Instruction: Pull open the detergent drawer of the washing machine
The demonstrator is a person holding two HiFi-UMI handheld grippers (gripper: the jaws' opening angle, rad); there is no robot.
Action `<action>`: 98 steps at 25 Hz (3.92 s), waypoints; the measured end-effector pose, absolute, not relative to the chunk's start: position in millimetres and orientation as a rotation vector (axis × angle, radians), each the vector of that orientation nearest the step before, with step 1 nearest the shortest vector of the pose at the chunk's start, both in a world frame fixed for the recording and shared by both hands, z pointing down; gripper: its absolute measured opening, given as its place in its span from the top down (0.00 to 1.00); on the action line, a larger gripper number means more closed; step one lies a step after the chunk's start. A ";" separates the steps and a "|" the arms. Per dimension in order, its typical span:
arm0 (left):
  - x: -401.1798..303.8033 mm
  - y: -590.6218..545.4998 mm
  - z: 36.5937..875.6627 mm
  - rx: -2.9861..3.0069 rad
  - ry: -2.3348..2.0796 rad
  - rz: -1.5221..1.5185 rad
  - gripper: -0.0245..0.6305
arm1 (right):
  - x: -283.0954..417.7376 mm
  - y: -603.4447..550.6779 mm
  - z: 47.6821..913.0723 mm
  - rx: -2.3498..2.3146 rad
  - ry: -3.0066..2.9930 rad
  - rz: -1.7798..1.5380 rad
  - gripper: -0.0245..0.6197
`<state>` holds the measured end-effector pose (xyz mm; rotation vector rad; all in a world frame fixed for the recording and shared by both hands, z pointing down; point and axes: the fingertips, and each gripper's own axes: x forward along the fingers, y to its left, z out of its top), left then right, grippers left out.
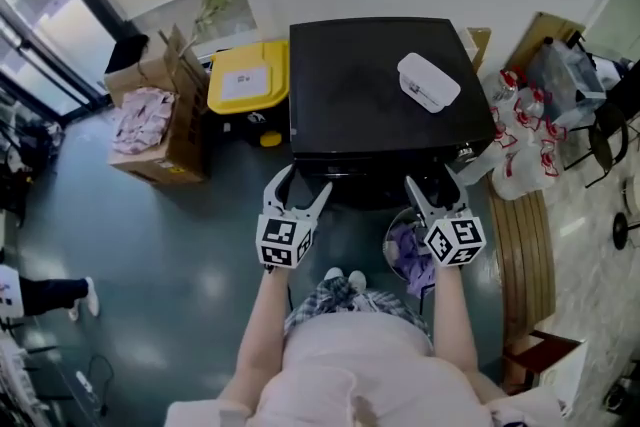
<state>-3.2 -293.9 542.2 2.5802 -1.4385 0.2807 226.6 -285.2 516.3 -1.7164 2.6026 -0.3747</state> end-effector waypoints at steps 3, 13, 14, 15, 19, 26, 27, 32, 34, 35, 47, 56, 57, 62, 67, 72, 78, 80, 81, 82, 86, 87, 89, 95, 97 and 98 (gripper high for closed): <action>-9.9 -304.7 552.3 2.566 -1.439 0.370 0.47 | 207.4 -303.6 519.3 -1.639 2.697 -0.370 0.42; -4.1 -341.5 580.8 2.581 -1.245 0.718 0.47 | 136.2 -343.6 544.8 -1.321 3.179 -0.297 0.42; -1.7 -344.6 584.4 2.585 -1.212 0.759 0.47 | 130.4 -346.9 547.5 -1.275 3.221 -0.301 0.42; 1.0 -347.5 588.1 2.588 -1.180 0.801 0.47 | 124.9 -349.9 550.2 -1.228 3.261 -0.305 0.42; 11.3 -356.4 602.3 2.588 -1.049 0.933 0.47 | 104.6 -355.2 568.2 -1.036 3.467 -0.256 0.42; 11.9 -357.3 632.4 2.518 -0.830 1.194 0.47 | 77.9 -350.6 606.8 -0.705 3.815 -0.115 0.42; 11.3 -356.5 636.3 2.512 -0.810 1.224 0.47 | 74.9 -349.4 611.3 -0.663 3.852 -0.092 0.42; 12.8 -353.3 650.3 2.503 -0.737 1.330 0.47 | 64.2 -343.7 628.5 -0.483 3.975 -0.028 0.43; 13.5 -353.6 653.5 2.503 -0.726 1.352 0.47 | 62.1 -341.2 635.1 -0.431 4.017 -0.004 0.44; 13.9 -354.4 654.1 2.508 -0.723 1.365 0.47 | 61.6 -340.2 638.0 -0.407 4.040 0.018 0.45; 12.9 -349.1 662.3 2.528 -0.597 1.615 0.49 | 62.7 -337.6 655.4 -0.338 4.155 0.133 0.51; 5.6 -359.3 666.5 2.574 -0.694 1.814 0.70 | 63.0 -348.0 660.4 -0.531 4.187 0.455 0.69; 4.7 -360.5 666.3 2.578 -0.711 1.833 0.72 | 63.0 -348.8 660.9 -0.550 4.192 0.497 0.72; 2.9 -365.7 664.0 2.586 -0.782 1.875 0.81 | 63.9 -352.4 661.0 -0.642 4.207 0.647 0.80; 3.2 -365.1 666.5 2.605 -0.773 1.916 0.83 | 62.4 -356.5 658.5 -0.625 4.201 0.745 0.86; 2.5 -364.9 665.6 2.640 -0.752 1.956 0.85 | 64.0 -357.2 661.6 -0.610 4.222 0.706 0.86; 1.0 -355.8 664.0 2.653 -0.713 1.942 0.85 | 61.4 -347.8 657.2 -0.552 4.228 0.648 0.87; 1.5 -352.1 663.9 2.656 -0.709 1.937 0.85 | 62.4 -344.2 658.5 -0.551 4.233 0.631 0.87; 1.3 -349.7 663.7 2.657 -0.707 1.934 0.85 | 62.6 -341.8 659.5 -0.547 4.238 0.618 0.87; 0.9 -347.1 663.4 2.658 -0.703 1.930 0.85 | 62.3 -339.0 659.7 -0.540 4.241 0.605 0.87; 1.2 -336.8 663.3 2.669 -0.687 1.913 0.85 | 62.0 -328.8 657.9 -0.544 4.240 0.587 0.87; 1.1 -334.0 663.7 2.670 -0.684 1.912 0.85 | 62.1 -326.5 658.2 -0.554 4.239 0.585 0.87; 1.1 -327.4 663.9 2.675 -0.676 1.903 0.86 | 63.0 -320.4 660.0 -0.567 4.245 0.570 0.87; 4.2 -308.6 662.3 2.694 -0.659 1.886 0.86 | 66.6 -301.8 660.0 -0.586 4.241 0.542 0.87; 4.9 -301.9 662.4 2.699 -0.655 1.882 0.86 | 66.9 -295.2 660.7 -0.584 4.243 0.540 0.87; 4.9 -298.5 662.5 2.701 -0.652 1.881 0.86 | 66.8 -291.8 660.8 -0.585 4.244 0.538 0.87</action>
